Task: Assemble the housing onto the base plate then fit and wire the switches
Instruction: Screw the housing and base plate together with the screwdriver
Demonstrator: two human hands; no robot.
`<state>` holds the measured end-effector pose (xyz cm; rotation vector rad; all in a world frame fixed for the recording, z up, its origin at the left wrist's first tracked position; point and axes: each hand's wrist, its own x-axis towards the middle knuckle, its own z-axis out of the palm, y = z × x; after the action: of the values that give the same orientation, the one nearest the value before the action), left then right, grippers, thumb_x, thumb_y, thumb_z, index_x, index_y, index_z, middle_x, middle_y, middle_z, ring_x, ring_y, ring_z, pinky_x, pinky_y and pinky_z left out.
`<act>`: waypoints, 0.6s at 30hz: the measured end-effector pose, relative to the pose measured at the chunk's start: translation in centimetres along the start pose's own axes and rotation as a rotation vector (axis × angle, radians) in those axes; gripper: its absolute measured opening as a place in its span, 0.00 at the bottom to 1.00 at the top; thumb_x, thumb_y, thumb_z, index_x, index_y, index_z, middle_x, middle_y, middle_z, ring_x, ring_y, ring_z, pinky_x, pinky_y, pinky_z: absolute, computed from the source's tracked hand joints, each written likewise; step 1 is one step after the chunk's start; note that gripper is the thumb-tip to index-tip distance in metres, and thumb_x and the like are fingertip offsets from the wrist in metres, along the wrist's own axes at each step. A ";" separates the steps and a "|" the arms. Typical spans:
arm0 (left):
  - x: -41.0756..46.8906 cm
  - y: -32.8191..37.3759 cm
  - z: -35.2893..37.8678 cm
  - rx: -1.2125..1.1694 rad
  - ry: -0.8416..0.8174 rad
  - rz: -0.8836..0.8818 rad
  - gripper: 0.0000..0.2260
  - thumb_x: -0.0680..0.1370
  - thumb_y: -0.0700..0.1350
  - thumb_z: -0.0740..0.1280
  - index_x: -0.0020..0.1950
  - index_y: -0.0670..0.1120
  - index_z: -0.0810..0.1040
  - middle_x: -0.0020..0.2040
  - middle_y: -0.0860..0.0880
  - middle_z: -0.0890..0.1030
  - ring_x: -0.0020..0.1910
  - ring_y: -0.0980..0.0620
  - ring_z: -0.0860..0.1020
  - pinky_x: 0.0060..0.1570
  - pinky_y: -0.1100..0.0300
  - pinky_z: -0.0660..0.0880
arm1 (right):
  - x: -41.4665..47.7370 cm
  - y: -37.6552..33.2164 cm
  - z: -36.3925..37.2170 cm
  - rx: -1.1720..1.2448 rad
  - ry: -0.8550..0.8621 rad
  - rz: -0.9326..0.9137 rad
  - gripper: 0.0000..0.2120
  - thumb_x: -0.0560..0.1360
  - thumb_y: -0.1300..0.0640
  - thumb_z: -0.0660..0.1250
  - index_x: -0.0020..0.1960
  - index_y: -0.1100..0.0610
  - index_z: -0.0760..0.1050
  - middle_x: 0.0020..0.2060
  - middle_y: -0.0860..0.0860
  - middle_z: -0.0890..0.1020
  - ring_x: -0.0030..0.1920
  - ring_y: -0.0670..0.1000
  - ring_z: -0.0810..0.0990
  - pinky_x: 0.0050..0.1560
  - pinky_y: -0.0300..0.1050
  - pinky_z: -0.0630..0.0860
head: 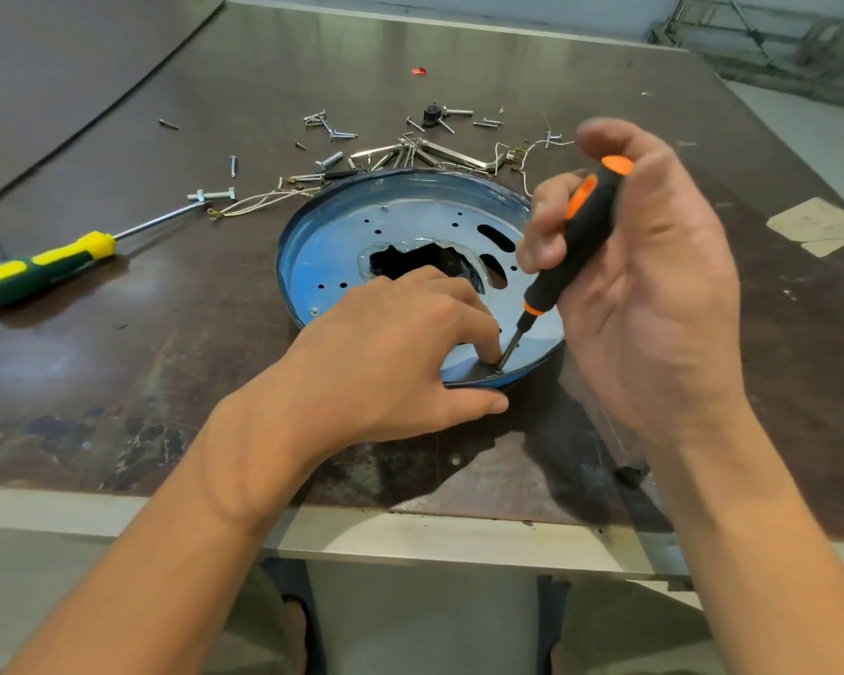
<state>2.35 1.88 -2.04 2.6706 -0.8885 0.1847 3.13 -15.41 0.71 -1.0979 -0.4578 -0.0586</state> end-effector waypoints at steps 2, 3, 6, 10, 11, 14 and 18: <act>0.0 0.0 0.0 -0.007 0.003 -0.001 0.17 0.72 0.69 0.63 0.52 0.61 0.80 0.58 0.61 0.77 0.60 0.58 0.72 0.47 0.57 0.74 | -0.1 -0.1 0.0 0.016 -0.044 0.026 0.13 0.84 0.58 0.53 0.62 0.63 0.70 0.45 0.56 0.78 0.45 0.53 0.75 0.49 0.47 0.74; 0.1 0.0 0.0 -0.007 0.004 -0.002 0.18 0.71 0.69 0.63 0.52 0.61 0.80 0.58 0.62 0.77 0.60 0.58 0.72 0.45 0.59 0.72 | -0.3 -0.1 0.1 -0.030 -0.077 0.015 0.12 0.83 0.60 0.55 0.62 0.64 0.71 0.47 0.56 0.79 0.49 0.54 0.77 0.53 0.50 0.76; 0.1 0.0 0.0 -0.002 0.001 -0.003 0.18 0.72 0.69 0.63 0.53 0.60 0.81 0.58 0.62 0.77 0.60 0.59 0.72 0.44 0.60 0.71 | -0.5 0.2 0.5 -0.177 -0.078 -0.056 0.09 0.77 0.67 0.67 0.55 0.60 0.72 0.48 0.58 0.81 0.53 0.65 0.79 0.60 0.63 0.76; 0.0 -0.1 0.1 -0.008 0.003 -0.002 0.17 0.72 0.69 0.63 0.52 0.61 0.80 0.59 0.61 0.77 0.61 0.58 0.71 0.45 0.57 0.71 | -0.2 0.0 0.6 -0.096 -0.010 -0.044 0.07 0.77 0.62 0.65 0.53 0.59 0.68 0.38 0.55 0.78 0.40 0.56 0.78 0.48 0.50 0.75; 0.1 -0.1 0.1 -0.006 0.003 0.000 0.17 0.72 0.69 0.63 0.52 0.61 0.80 0.59 0.61 0.77 0.61 0.58 0.72 0.45 0.57 0.71 | -0.2 -0.1 0.5 -0.047 -0.022 -0.015 0.06 0.80 0.59 0.60 0.54 0.60 0.68 0.39 0.55 0.77 0.40 0.56 0.76 0.47 0.49 0.74; 0.1 -0.1 0.1 -0.002 0.008 0.004 0.17 0.71 0.69 0.63 0.52 0.61 0.80 0.58 0.62 0.77 0.60 0.58 0.72 0.45 0.59 0.71 | -0.3 0.1 0.1 -0.023 -0.042 0.031 0.12 0.84 0.60 0.50 0.59 0.63 0.71 0.43 0.55 0.79 0.45 0.54 0.77 0.51 0.49 0.75; 0.1 -0.1 0.1 -0.001 0.012 0.001 0.17 0.72 0.69 0.63 0.52 0.61 0.80 0.57 0.62 0.77 0.59 0.58 0.72 0.46 0.56 0.74 | -0.4 0.4 0.4 -0.171 -0.062 -0.034 0.09 0.78 0.68 0.66 0.54 0.58 0.69 0.44 0.54 0.81 0.48 0.55 0.79 0.53 0.54 0.76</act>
<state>2.47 1.87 -2.15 2.6651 -0.8863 0.1996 2.78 -14.96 0.34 -1.2620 -0.5347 -0.0955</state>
